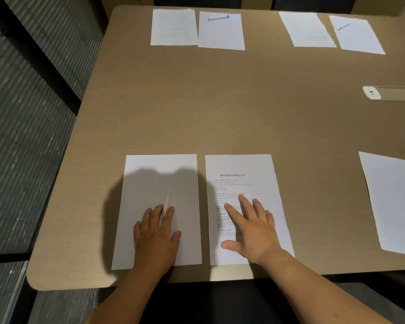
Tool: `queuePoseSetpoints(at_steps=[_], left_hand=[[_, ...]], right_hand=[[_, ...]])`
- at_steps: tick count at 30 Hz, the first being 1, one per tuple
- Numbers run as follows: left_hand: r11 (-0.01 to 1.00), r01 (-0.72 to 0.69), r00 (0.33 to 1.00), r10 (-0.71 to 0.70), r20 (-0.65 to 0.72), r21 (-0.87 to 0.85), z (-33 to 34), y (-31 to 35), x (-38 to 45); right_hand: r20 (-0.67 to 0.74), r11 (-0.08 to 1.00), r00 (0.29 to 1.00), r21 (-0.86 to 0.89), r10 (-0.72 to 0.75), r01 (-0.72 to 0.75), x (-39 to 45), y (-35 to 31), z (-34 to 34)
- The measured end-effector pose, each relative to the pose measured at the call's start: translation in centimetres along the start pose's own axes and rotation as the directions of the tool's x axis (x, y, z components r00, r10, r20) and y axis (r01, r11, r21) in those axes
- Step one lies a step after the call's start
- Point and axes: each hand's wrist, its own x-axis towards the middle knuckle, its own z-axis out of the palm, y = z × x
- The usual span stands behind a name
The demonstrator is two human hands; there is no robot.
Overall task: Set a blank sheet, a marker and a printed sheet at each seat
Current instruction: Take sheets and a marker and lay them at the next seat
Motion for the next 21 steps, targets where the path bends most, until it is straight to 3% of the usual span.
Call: queuePoseSetpoints(at_steps=[21], left_hand=[[0.998,-0.015,1.000,0.015,-0.004,0.053,0.12,-0.64,-0.12]], right_hand=[[0.001,0.999,1.000,0.054,-0.007,0.007,0.07,0.15,0.07]])
